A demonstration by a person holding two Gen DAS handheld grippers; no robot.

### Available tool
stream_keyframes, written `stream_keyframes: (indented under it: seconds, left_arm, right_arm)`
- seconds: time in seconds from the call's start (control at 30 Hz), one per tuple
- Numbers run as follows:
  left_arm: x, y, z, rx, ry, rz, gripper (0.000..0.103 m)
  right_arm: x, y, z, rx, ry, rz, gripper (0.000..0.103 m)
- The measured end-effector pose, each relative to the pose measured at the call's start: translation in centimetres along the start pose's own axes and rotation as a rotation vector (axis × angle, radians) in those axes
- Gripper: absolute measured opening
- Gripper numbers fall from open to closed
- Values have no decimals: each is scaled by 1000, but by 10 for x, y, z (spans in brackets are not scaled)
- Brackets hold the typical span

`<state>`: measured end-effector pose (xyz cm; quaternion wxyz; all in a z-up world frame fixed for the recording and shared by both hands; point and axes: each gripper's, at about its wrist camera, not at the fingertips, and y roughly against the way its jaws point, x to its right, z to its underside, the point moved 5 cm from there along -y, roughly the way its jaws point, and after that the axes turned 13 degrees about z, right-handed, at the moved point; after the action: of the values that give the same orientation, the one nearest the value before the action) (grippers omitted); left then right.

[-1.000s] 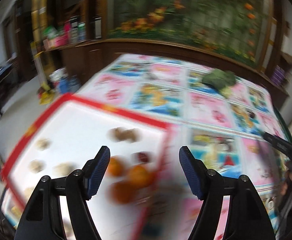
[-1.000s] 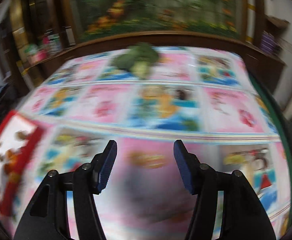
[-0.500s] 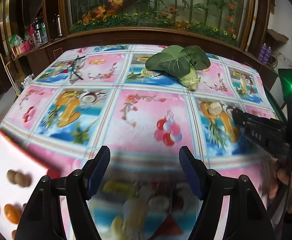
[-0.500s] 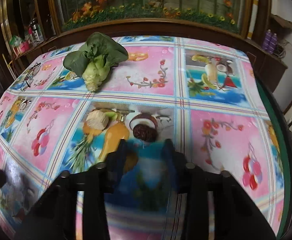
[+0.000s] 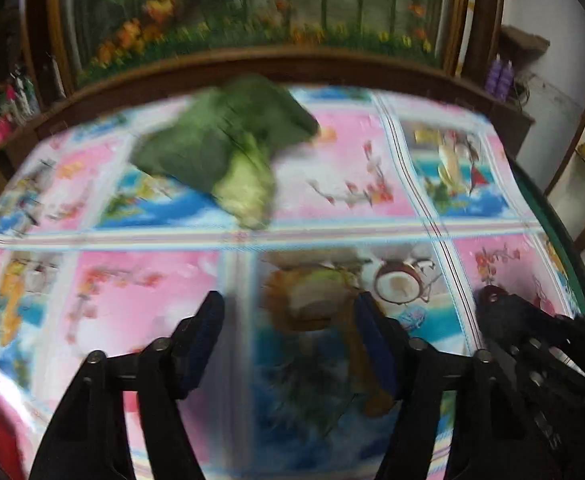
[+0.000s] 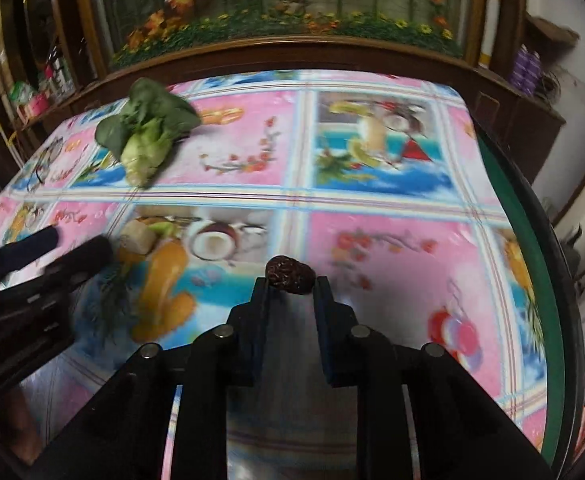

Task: Organize fruits
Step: 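Grasp a dark red date with the right tool while the left tool grasps a beige biscuit, then carry the date and biscuit over the tray and open both tools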

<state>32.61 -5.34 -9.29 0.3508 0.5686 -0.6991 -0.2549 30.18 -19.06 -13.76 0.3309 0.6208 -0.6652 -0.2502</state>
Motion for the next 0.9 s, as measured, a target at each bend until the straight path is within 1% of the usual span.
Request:
stream_keyframes:
  seconds: [0.07, 0.1, 0.13, 0.27, 0.43, 0.63, 0.9]
  left_arm:
    - [3, -2, -3, 0, -10, -9, 55]
    - [3, -2, -4, 2, -12, -15, 43]
    - [2, -1, -5, 6, -14, -18, 23]
    - [-1, 2, -2, 8, -20, -25, 23]
    - [-7, 21, 17, 17, -23, -51, 23]
    - [-8, 55, 52, 23, -15, -60, 24]
    - [-21, 114, 88, 67, 9, -69, 24]
  right_arm:
    - [8, 1, 2, -3, -23, -11, 23]
    - [9, 1, 3, -3, -30, -16, 23]
    - [10, 1, 3, -4, -34, -18, 23]
    - [10, 3, 3, -6, -48, -19, 23]
    - [13, 14, 15, -6, -58, -16, 23]
    - [4, 34, 36, -6, -74, -31, 23]
    - [-22, 85, 65, 33, -59, -38, 23]
